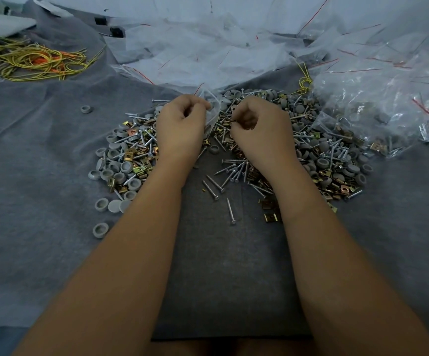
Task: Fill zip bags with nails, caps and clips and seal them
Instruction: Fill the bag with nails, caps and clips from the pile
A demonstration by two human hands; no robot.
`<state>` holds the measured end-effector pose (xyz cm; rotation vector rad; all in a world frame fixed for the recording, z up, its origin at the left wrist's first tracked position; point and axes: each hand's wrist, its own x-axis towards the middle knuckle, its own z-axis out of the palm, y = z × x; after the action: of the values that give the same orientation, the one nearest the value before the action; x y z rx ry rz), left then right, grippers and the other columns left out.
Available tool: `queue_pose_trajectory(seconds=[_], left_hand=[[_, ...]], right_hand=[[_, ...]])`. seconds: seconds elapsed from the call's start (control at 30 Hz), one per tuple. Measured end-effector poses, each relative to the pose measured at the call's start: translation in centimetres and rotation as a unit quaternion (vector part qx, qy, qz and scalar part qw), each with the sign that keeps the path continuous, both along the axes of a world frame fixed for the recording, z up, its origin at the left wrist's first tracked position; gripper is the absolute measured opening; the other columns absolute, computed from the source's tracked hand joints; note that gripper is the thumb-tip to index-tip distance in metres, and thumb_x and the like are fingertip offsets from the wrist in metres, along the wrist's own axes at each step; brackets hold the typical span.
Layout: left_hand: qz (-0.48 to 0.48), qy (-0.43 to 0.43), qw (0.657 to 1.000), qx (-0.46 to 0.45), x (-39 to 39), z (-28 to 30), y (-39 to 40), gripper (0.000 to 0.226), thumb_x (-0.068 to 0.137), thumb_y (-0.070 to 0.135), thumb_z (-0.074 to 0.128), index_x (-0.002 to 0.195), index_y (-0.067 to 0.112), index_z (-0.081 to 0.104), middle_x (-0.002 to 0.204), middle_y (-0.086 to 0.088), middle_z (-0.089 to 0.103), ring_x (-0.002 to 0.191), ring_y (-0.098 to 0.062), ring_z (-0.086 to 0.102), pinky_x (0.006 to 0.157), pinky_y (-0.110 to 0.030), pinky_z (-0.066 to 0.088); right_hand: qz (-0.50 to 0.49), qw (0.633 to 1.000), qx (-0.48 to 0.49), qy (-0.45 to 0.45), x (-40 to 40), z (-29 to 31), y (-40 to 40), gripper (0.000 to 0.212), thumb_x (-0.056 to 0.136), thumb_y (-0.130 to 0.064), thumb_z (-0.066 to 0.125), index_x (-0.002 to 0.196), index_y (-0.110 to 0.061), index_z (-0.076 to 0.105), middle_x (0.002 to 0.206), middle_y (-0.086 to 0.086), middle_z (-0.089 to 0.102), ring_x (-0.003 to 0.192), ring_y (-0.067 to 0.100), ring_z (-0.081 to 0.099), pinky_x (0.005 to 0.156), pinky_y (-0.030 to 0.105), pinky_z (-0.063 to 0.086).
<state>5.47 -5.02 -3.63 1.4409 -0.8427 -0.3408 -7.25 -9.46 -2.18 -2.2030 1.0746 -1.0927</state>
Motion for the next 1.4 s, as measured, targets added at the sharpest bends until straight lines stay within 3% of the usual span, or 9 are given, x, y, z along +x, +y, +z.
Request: queue_pose_trajectory(seconds=[0.17,0.3,0.47,0.57,0.7,0.83,0.93,1.03,1.4], left_hand=[[-0.001,-0.018,1.000,-0.016,0.1,-0.1,0.0,0.023,0.085,0.009,0.054,0.097,0.028,0.061,0.055,0.009,0.045,0.048,-0.006,0.040,0.049,-0.024,0.034],[-0.025,-0.047,0.999,-0.003,0.0,-0.3,0.0,0.039,0.082,0.006,0.058,0.116,0.022,0.052,0.061,0.007,0.050,0.053,-0.002,0.047,0.056,-0.023,0.042],[-0.053,-0.052,0.997,0.021,0.0,-0.1,0.0,0.019,0.086,0.008,0.056,0.095,0.021,0.067,0.066,-0.004,0.055,0.059,-0.012,0.047,0.058,-0.026,0.037],[-0.046,-0.048,0.998,0.018,-0.1,-0.1,0.0,0.020,0.089,0.009,0.053,0.089,0.023,0.068,0.069,-0.007,0.060,0.057,-0.010,0.048,0.057,-0.025,0.038],[-0.001,-0.032,0.999,0.018,0.1,-0.2,-0.2,0.018,0.090,0.011,0.054,0.088,0.021,0.068,0.072,-0.003,0.062,0.059,-0.009,0.050,0.056,-0.024,0.040],[0.065,-0.030,0.997,0.020,0.6,-0.3,-0.3,0.015,0.091,0.019,0.056,0.083,0.026,0.067,0.058,0.009,0.054,0.047,0.001,0.040,0.051,-0.024,0.035],[0.065,-0.034,0.997,0.019,0.6,-0.3,-0.3,0.016,0.091,0.019,0.057,0.079,0.025,0.065,0.053,0.010,0.050,0.041,0.002,0.038,0.044,-0.017,0.029],[0.060,-0.042,0.997,0.023,0.4,-0.3,-0.3,0.015,0.091,0.019,0.057,0.079,0.022,0.065,0.051,0.010,0.045,0.039,0.000,0.035,0.041,-0.016,0.025],[0.043,-0.043,0.998,0.035,0.2,-0.3,-0.3,0.019,0.089,0.019,0.055,0.077,0.031,0.063,0.056,0.009,0.052,0.046,-0.004,0.041,0.049,-0.025,0.033]], right_hand=[[0.011,0.996,0.014,-0.088,0.3,0.3,-0.2,0.017,0.081,-0.002,0.068,0.084,-0.019,0.068,0.074,-0.018,0.061,0.070,-0.005,0.058,0.069,0.011,0.049],[0.030,0.990,0.032,-0.132,0.2,0.6,-0.2,0.020,0.083,0.003,0.067,0.092,-0.014,0.072,0.078,-0.018,0.063,0.073,-0.009,0.059,0.073,0.008,0.047],[0.040,0.994,0.005,-0.100,0.2,0.7,-0.1,0.019,0.084,-0.002,0.067,0.090,-0.018,0.072,0.089,-0.005,0.064,0.085,0.001,0.060,0.079,0.011,0.043],[0.049,0.997,-0.014,-0.058,0.3,0.4,-0.2,0.022,0.087,-0.006,0.066,0.104,-0.017,0.074,0.104,-0.001,0.061,0.098,0.012,0.058,0.088,0.018,0.044],[0.030,0.996,0.018,-0.081,0.2,0.3,-0.5,0.034,0.094,-0.009,0.057,0.124,-0.023,0.065,0.109,-0.005,0.060,0.094,0.001,0.055,0.079,0.003,0.038],[-0.021,0.999,0.014,-0.023,0.1,0.0,-0.7,0.031,0.097,-0.008,0.050,0.120,-0.019,0.067,0.118,0.000,0.065,0.107,0.012,0.058,0.091,0.021,0.046],[-0.013,0.991,-0.038,0.130,0.1,-0.5,-0.9,0.033,0.097,-0.009,0.047,0.123,-0.017,0.066,0.123,0.005,0.066,0.116,0.023,0.056,0.100,0.039,0.045],[-0.009,0.951,-0.096,0.293,0.0,-0.8,-0.9,0.035,0.098,-0.018,0.044,0.125,-0.023,0.065,0.122,0.005,0.063,0.117,0.029,0.047,0.099,0.043,0.040],[0.027,0.953,-0.094,0.286,-0.2,-0.4,-1.0,0.033,0.089,-0.014,0.055,0.111,-0.030,0.073,0.110,0.002,0.065,0.111,0.029,0.052,0.096,0.040,0.043]])
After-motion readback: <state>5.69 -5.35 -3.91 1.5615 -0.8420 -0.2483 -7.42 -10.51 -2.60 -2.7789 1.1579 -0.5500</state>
